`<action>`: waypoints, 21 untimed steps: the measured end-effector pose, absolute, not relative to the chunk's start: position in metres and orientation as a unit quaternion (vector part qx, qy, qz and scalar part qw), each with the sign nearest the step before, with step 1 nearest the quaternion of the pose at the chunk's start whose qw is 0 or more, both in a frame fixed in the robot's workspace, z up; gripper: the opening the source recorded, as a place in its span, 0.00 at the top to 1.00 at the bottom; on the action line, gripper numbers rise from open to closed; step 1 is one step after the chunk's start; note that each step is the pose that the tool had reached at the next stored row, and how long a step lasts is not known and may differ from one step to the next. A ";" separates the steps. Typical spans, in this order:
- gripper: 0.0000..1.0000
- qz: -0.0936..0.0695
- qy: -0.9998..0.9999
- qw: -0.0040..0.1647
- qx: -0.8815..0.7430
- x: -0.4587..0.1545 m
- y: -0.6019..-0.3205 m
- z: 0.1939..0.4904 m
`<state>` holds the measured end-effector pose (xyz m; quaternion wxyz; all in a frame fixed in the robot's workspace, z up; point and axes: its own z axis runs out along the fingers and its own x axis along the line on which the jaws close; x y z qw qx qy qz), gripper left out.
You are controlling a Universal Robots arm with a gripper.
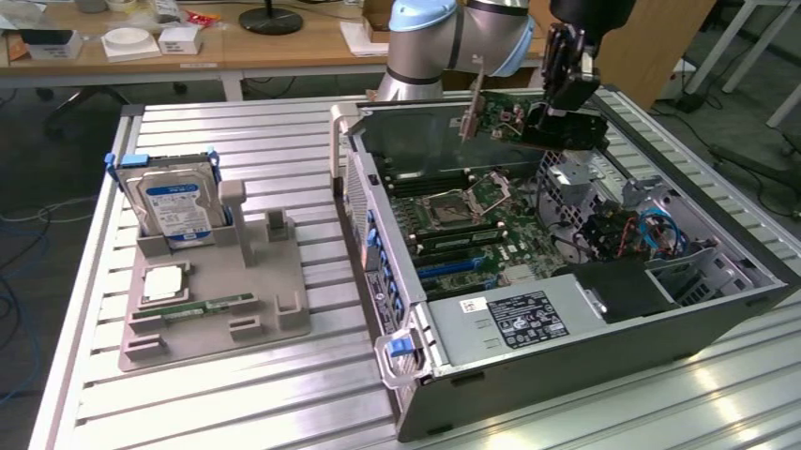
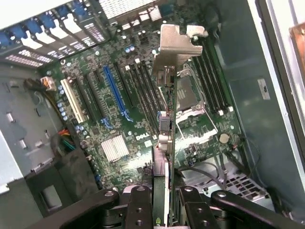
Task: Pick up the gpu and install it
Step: 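Insert the gpu into the slot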
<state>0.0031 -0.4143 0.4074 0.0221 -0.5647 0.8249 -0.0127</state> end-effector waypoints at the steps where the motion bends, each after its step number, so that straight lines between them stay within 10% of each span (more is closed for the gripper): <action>1: 0.74 -0.013 0.821 0.022 -0.571 0.003 -0.414 0.407; 21: 0.74 -0.009 0.732 0.025 -0.681 0.003 -0.415 0.404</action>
